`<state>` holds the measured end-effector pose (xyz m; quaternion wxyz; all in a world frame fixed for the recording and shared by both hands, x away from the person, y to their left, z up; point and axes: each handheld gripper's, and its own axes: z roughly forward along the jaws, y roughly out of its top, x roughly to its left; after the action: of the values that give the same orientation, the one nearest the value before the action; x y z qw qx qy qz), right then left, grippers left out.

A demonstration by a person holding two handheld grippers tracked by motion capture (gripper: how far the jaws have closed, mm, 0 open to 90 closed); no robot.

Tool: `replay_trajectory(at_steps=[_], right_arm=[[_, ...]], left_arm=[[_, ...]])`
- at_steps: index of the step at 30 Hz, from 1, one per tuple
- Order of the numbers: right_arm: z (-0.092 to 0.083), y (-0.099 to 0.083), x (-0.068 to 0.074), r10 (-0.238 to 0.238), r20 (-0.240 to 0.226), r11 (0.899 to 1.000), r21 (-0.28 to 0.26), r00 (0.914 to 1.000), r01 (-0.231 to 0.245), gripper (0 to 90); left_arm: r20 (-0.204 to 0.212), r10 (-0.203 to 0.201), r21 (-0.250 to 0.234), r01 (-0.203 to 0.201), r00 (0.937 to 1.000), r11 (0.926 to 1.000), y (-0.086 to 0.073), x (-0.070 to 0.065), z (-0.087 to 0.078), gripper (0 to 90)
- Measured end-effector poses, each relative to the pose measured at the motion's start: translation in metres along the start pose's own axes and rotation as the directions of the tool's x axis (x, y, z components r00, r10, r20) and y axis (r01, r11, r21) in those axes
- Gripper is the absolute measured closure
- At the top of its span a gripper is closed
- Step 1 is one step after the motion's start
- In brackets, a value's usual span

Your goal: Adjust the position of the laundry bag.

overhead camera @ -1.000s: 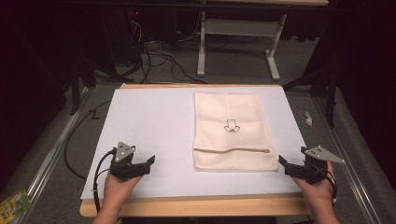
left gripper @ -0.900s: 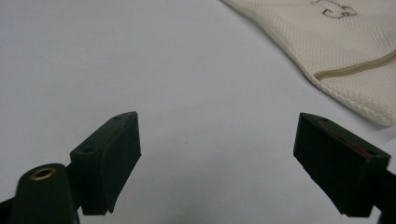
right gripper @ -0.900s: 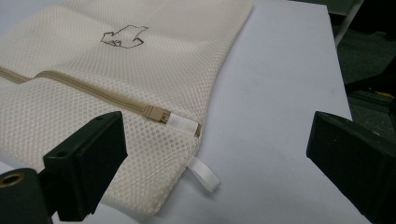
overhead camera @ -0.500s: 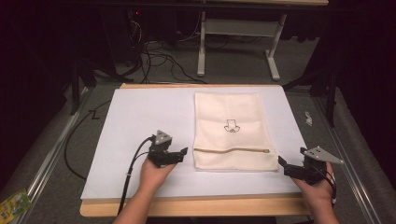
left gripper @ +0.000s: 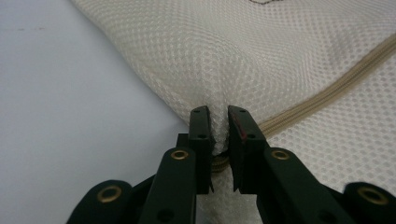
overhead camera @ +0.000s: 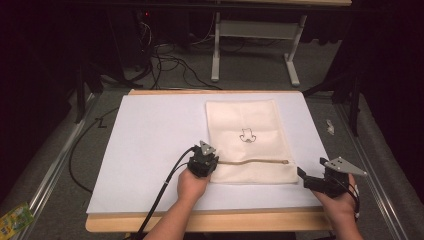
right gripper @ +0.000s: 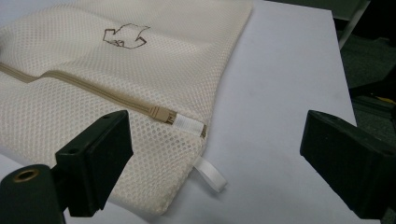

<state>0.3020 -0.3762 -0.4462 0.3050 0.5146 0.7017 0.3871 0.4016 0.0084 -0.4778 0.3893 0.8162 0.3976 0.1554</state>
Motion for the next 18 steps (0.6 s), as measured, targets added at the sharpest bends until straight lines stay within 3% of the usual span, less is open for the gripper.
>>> replay_trajectory(at_steps=[5,15,18], right_arm=[[-0.001,-0.001,0.003,-0.007,-0.009,1.0,0.006,0.9999,0.007,11.5],[0.0,0.0,0.008,-0.012,-0.022,1.0,0.01,0.9997,0.012,12.3],[0.001,0.0,0.009,-0.017,-0.026,1.0,0.011,0.9995,0.018,13.6]], left_arm=[[0.012,-0.019,0.009,0.019,0.9997,0.9998,-0.007,0.013,-0.013,83.6],[0.02,-0.004,0.065,0.002,0.9998,0.9979,-0.032,0.044,-0.054,83.1],[-0.013,0.022,0.081,-0.02,0.9997,0.9965,-0.039,0.05,-0.067,82.9]])
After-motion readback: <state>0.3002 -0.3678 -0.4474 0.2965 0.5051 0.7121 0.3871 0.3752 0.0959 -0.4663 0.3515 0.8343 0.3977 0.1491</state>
